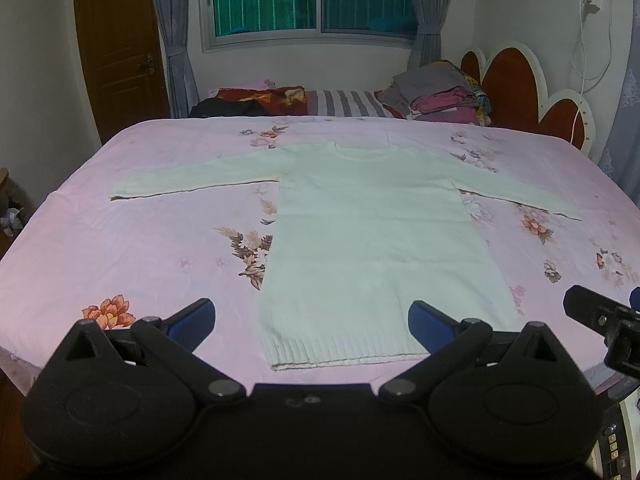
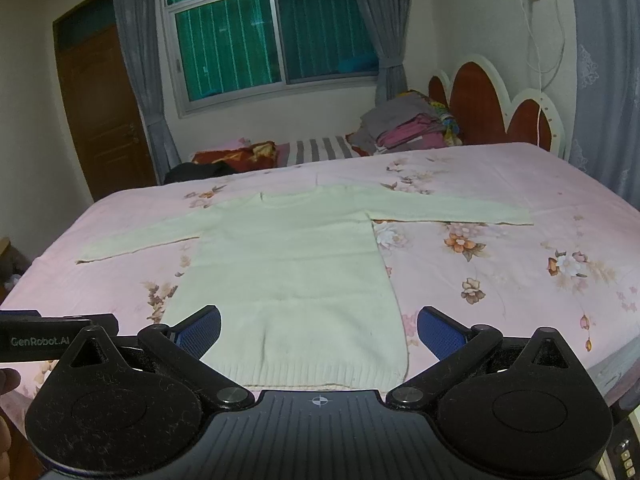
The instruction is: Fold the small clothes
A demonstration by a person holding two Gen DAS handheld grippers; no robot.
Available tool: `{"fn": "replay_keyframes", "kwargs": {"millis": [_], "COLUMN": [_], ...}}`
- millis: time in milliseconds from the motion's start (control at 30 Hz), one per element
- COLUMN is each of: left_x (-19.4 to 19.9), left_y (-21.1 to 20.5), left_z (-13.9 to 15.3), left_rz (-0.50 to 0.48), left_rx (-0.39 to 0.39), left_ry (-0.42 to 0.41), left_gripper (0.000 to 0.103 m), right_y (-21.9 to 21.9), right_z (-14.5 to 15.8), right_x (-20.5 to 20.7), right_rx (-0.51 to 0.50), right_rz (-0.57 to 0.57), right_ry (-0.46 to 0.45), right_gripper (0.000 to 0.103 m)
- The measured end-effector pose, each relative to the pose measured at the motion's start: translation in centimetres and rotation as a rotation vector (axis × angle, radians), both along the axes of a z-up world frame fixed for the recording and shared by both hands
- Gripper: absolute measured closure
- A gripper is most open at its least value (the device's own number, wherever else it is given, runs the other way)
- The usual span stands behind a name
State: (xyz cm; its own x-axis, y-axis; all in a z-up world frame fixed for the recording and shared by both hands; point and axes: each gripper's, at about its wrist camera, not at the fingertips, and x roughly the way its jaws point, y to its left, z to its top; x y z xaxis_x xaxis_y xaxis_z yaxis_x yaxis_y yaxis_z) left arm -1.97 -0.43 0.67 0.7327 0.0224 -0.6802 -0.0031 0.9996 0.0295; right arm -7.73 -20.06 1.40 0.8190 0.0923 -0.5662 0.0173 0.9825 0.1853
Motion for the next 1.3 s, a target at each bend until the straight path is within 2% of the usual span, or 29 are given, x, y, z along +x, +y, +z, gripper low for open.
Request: {"fn": "replay_keyframes", "kwargs": {"millis": [767, 1067, 1300], "left_x": [3.4, 7.0, 11.5], "left_y": [0.6, 0.3, 0.3], "left_z": [-0.8, -1.7, -3.0], "left_rz": [0.032, 0.048, 0.070], "left_rx": [0.004, 0.009, 0.006], "left_ry": [0.030, 0.038, 0.054], "left_gripper": [0.001, 0.001, 0.001], "right_y": [-0.2, -1.6, -3.4], "right_z": [-0.6, -1.4, -2.5], "right_x": [2.8, 6.0, 9.8], "right_rx": [-0.009, -0.025, -0.054], "right_rz": [-0.007, -0.041, -0.072], "right_ry": [0.018, 0.024, 0.023], "right_gripper": [0.000, 0.000, 0.000]}}
